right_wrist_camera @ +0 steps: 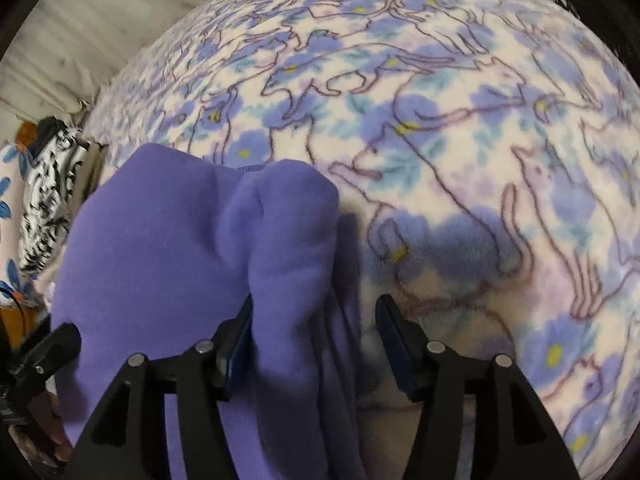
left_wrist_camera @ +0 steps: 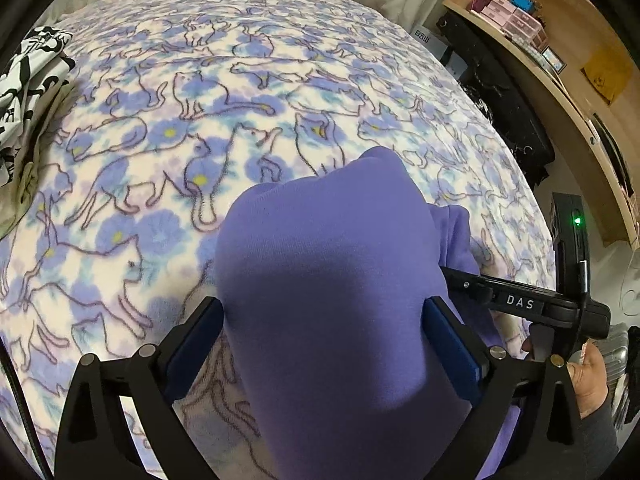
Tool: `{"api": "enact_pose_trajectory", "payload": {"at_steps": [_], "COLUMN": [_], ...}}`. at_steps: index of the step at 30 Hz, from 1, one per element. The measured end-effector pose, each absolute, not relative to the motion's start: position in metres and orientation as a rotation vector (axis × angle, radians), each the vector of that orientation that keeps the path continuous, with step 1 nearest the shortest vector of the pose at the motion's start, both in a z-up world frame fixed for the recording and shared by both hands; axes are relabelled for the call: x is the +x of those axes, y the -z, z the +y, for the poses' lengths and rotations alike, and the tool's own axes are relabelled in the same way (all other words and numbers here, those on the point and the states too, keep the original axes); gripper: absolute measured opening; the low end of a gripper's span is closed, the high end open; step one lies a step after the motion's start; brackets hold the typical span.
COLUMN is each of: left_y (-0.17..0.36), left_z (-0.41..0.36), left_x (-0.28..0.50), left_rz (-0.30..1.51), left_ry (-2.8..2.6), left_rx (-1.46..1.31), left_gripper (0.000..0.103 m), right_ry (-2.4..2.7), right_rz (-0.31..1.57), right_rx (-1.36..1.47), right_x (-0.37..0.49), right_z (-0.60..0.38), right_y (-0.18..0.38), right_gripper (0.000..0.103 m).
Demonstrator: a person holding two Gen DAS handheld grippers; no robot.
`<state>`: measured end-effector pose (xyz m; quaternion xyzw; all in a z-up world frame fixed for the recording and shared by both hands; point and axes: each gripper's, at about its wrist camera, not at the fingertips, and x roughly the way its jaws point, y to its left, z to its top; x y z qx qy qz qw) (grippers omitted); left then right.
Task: Fold large clothes
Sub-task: 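Press the folded hoodie flat with both tools and release it, then grasp the folded hoodie sides with both tools and lift it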
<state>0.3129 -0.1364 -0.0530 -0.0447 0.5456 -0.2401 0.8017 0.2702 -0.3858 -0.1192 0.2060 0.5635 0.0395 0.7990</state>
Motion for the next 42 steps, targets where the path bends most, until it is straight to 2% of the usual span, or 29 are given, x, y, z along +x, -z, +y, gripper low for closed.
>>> {"api": "enact_pose_trajectory", "payload": {"at_steps": [8, 14, 19, 21, 23, 34, 39, 42], "left_y": [0.041, 0.015, -0.009, -0.017, -0.027, -0.062, -0.060, -0.052], "left_z": [-0.122, -0.119, -0.112, -0.107, -0.101, -0.073, -0.067, -0.066], "left_x": [0.302, 0.274, 0.247, 0.238, 0.225, 0.173, 0.161, 0.160], "left_rz": [1.195, 1.146, 1.132, 1.129, 1.114, 1.067, 1.068, 1.080], "left_ry": [0.477, 0.485, 0.515, 0.525, 0.534, 0.565, 0.566, 0.568], "left_rx": [-0.126, -0.056, -0.035, -0.041, -0.038, -0.073, -0.072, -0.080], "left_gripper": [0.099, 0.099, 0.099, 0.099, 0.099, 0.099, 0.099, 0.099], "right_ry": [-0.080, -0.085, -0.097, -0.101, -0.107, -0.135, -0.181, -0.198], "right_rz": [1.145, 1.131, 1.107, 1.097, 1.094, 1.065, 1.036, 1.030], "right_rx": [0.469, 0.425, 0.411, 0.403, 0.389, 0.334, 0.336, 0.343], "right_x": [0.245, 0.221, 0.190, 0.178, 0.165, 0.121, 0.110, 0.110], "right_z": [-0.382, -0.377, -0.381, -0.381, -0.382, -0.380, -0.379, -0.379], "right_y": [0.088, 0.058, 0.033, 0.025, 0.016, -0.024, -0.029, -0.024], "right_gripper": [0.059, 0.060, 0.067, 0.076, 0.081, 0.082, 0.094, 0.095]}}
